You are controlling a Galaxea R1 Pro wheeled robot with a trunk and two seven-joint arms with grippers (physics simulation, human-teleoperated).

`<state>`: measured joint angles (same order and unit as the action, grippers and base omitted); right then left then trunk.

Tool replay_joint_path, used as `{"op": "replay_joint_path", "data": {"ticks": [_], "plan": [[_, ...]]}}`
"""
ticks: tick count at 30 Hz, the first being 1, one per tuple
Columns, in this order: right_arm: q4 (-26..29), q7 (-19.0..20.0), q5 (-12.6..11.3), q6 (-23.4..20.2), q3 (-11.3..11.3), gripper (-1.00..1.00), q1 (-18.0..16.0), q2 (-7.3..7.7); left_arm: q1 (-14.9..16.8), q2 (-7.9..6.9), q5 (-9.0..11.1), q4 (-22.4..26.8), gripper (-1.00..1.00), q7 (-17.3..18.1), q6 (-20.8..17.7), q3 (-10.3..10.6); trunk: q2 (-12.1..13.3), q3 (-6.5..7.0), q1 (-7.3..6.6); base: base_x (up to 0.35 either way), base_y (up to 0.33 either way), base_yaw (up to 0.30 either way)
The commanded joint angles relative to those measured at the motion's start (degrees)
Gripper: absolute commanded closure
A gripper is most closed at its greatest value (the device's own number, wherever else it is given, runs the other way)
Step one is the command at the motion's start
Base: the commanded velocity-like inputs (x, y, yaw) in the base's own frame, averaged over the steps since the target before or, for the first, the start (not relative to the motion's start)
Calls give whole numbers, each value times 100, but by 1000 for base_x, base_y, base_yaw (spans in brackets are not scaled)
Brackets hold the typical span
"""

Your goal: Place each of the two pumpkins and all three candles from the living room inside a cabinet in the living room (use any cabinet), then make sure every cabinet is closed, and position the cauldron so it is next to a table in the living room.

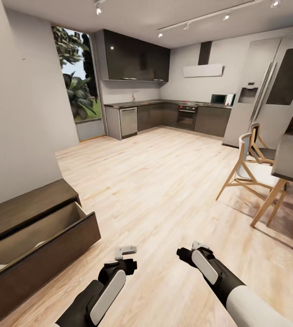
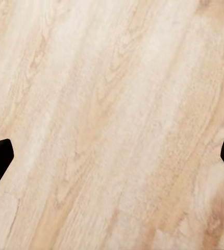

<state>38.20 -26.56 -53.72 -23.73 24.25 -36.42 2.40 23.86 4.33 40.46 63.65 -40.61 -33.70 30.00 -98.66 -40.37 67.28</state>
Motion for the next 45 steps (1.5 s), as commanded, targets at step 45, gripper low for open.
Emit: {"op": "replay_joint_path", "data": {"ticks": [45], "plan": [[-74,-41,-77,176,36,-100,-6,7,5,-9,50,7,-100,-56,-5,146,-3,-6,0,0,0,-280]]}}
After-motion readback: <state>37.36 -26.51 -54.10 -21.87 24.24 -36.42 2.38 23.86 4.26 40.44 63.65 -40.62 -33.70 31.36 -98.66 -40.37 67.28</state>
